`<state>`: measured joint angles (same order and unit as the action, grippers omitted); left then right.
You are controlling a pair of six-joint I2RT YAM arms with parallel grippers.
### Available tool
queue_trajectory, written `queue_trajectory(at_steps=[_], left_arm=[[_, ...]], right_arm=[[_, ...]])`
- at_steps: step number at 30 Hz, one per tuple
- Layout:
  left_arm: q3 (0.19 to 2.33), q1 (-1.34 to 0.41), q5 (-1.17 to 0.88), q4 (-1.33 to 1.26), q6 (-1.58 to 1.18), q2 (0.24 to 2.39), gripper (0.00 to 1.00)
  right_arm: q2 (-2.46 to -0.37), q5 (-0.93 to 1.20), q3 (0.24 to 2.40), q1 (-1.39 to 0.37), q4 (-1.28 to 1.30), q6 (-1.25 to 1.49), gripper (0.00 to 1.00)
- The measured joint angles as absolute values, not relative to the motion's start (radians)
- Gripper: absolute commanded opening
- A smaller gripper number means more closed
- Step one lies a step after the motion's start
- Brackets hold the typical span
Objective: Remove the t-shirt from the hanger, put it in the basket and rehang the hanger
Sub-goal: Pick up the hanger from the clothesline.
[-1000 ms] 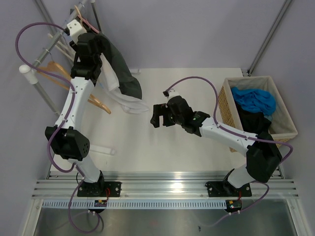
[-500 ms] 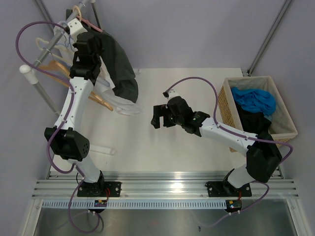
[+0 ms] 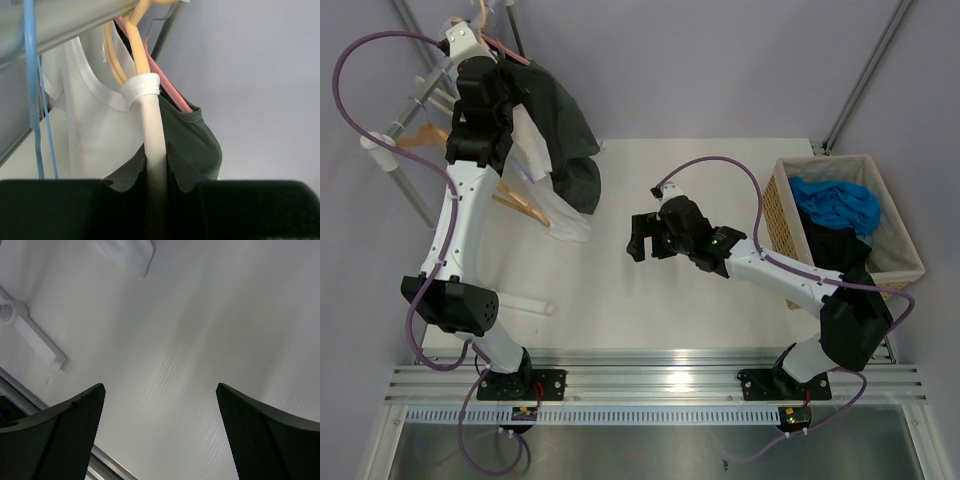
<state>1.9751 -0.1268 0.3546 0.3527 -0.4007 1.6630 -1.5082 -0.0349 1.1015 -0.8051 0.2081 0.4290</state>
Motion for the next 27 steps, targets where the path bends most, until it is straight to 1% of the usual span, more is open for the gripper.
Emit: queue_trajectory(at_steps=[11, 20, 27], left_arm=[[1.962, -0.127, 0.296, 0.376, -0.422, 1.629, 0.0], [1.861, -0.127, 0.236, 0.394, -0.475, 1.512, 0.0], [1.777, -0.127, 0.135, 0.387, -0.519, 1.422, 0.0]], right_arm=[[-1.515, -0.035, 1.107, -0.805, 0.209, 0.429, 1.0], [-1.516, -0.032, 1.107, -0.805, 0.209, 0.429, 0.99], [-1.515, -0.031, 1.107, -0.805, 0.209, 0.429, 0.99]])
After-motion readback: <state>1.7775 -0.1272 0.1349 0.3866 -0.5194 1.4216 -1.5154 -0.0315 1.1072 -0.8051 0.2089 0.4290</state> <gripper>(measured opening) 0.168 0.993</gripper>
